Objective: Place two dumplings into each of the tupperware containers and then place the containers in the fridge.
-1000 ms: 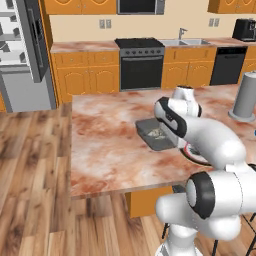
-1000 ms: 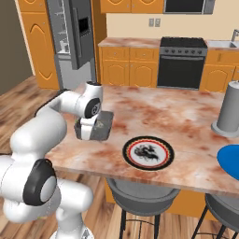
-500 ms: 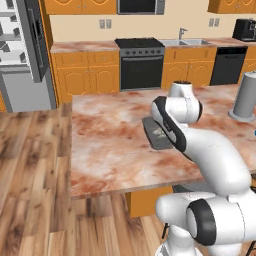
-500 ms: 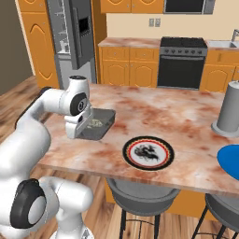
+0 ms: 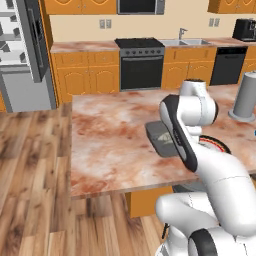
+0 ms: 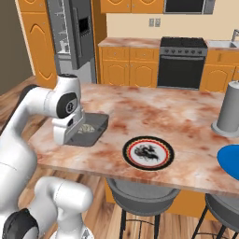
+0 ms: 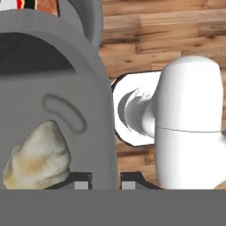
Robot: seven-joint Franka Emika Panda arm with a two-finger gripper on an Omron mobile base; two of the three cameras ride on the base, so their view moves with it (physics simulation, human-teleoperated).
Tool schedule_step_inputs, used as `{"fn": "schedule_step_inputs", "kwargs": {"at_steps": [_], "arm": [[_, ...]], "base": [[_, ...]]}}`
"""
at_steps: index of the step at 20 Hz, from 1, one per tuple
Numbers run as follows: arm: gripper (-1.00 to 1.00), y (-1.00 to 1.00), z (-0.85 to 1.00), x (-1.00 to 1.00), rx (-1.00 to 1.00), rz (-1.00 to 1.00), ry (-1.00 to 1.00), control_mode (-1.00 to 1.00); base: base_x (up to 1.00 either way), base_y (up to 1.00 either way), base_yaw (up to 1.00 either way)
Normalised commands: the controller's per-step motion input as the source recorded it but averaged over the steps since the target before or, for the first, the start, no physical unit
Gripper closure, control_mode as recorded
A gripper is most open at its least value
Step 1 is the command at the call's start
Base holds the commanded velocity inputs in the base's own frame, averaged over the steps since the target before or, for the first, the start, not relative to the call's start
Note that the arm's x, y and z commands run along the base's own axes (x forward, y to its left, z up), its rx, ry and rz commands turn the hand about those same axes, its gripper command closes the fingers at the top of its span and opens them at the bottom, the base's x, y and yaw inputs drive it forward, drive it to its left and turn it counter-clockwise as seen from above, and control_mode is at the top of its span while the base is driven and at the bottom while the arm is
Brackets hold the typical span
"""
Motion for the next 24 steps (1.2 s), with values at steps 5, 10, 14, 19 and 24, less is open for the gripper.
{"fn": "schedule_step_inputs", "kwargs": {"at_steps": [5, 10, 14, 19, 24], "arm": [[1.0, 0.0, 0.09, -0.69, 0.02, 0.0, 0.0, -1.0], [1.0, -0.02, 0.07, -0.31, 0.02, 0.03, 0.04, -1.0], [1.0, -0.04, 0.01, -0.39, 0.01, 0.04, 0.02, -1.0], [1.0, 0.0, 0.0, -0.36, 0.0, 0.0, 0.0, -1.0], [1.0, 0.0, 0.18, -0.04, 0.0, 0.0, -0.14, -1.0]], "base": [[0.0, 0.0, 0.0], [0.0, 0.0, 0.0], [0.0, 0.0, 0.0], [0.0, 0.0, 0.0], [0.0, 0.0, 0.0]]}}
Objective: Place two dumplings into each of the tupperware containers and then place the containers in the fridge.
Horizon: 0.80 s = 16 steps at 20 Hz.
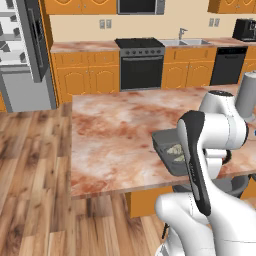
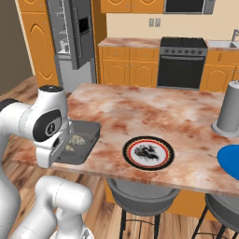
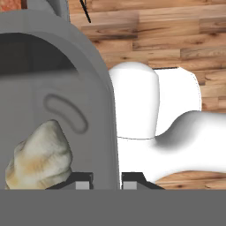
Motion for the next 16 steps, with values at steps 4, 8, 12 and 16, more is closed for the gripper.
{"fn": "schedule_step_inputs", "kwargs": {"at_steps": [4, 8, 12, 16], "arm": [[1.0, 0.0, 0.41, -0.01, 0.0, 0.0, -0.04, -1.0], [1.0, 0.0, 0.31, 0.0, 0.0, 0.0, -0.01, -1.0], [1.0, 0.0, 0.06, -0.11, 0.0, 0.0, 0.0, -1.0], [1.0, 0.01, 0.0, -0.06, 0.0, 0.0, 0.0, 1.0]], "base": [[0.0, 0.0, 0.0], [0.0, 0.0, 0.0], [0.0, 0.0, 0.0], [-0.53, 0.05, 0.0]]}}
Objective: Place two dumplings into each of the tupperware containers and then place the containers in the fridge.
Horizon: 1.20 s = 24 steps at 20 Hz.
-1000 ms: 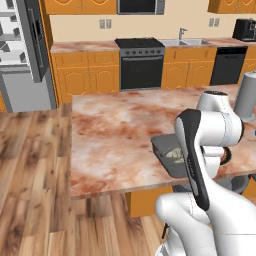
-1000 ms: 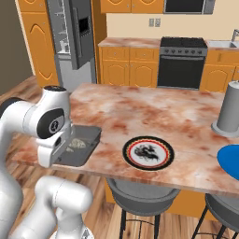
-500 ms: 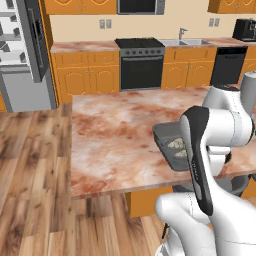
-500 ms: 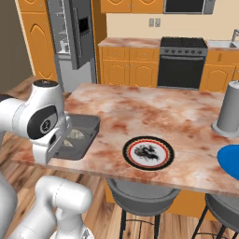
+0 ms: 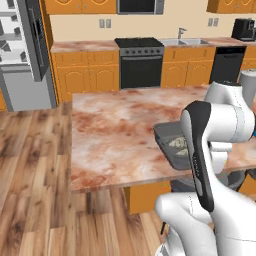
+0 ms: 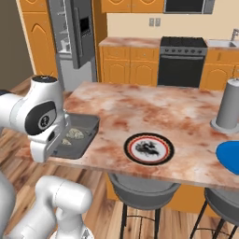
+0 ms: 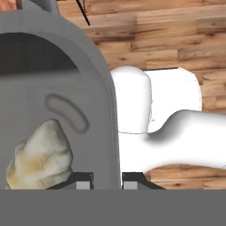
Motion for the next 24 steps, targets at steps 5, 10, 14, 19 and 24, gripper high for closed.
{"fn": "schedule_step_inputs", "kwargs": {"at_steps": [5, 10, 14, 19, 24], "arm": [[1.0, 0.0, 0.0, 0.0, 0.0, 0.0, 0.0, 1.0], [1.0, 0.0, 0.0, 0.0, 0.0, 0.0, 0.0, 1.0], [1.0, 0.0, 0.0, 0.0, 0.0, 0.0, 0.0, 1.0], [1.0, 0.0, 0.0, 0.0, 0.0, 0.0, 0.0, 1.0], [1.0, 0.0, 0.0, 0.0, 0.0, 0.0, 0.0, 1.0]], "base": [[-0.88, 0.81, 0.04], [-0.28, 1.0, 0.16], [-0.08, 1.0, 0.14], [0.04, 1.0, 0.1], [0.82, 1.0, 0.0]]}}
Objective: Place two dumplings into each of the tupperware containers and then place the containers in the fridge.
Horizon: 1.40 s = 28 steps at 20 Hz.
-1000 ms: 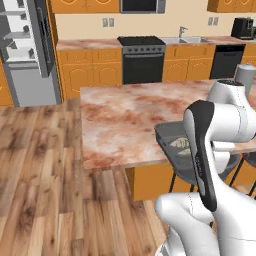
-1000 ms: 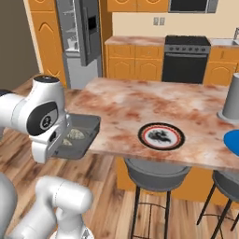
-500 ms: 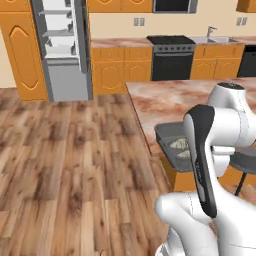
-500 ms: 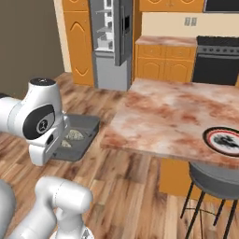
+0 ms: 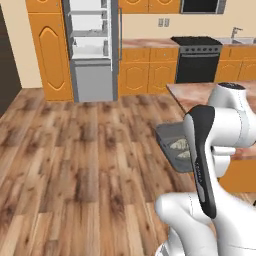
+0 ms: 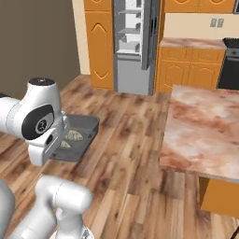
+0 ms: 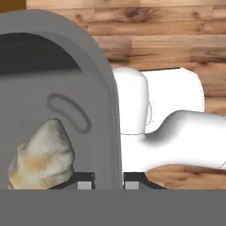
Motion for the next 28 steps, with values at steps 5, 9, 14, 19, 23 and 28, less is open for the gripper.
{"fn": "schedule_step_inputs", "kwargs": {"at_steps": [5, 9, 14, 19, 23, 28], "arm": [[1.0, 0.0, 0.0, 0.0, 0.0, 0.0, 0.0, 1.0], [1.0, 0.0, 0.0, 0.0, 0.0, 0.0, 0.0, 1.0], [1.0, 0.0, 0.0, 0.0, 0.0, 0.0, 0.0, 1.0], [1.0, 0.0, 0.0, 0.0, 0.0, 0.0, 0.0, 1.0], [1.0, 0.0, 0.0, 0.0, 0.0, 0.0, 0.0, 1.0], [1.0, 0.0, 0.0, 0.0, 0.0, 0.0, 0.0, 1.0]], "base": [[1.0, 1.0, -0.02], [1.0, 0.93, -0.06], [1.0, 0.46, -0.12], [1.0, 0.03, -0.14], [1.0, 0.34, -0.05], [1.0, 0.59, 0.0]]}}
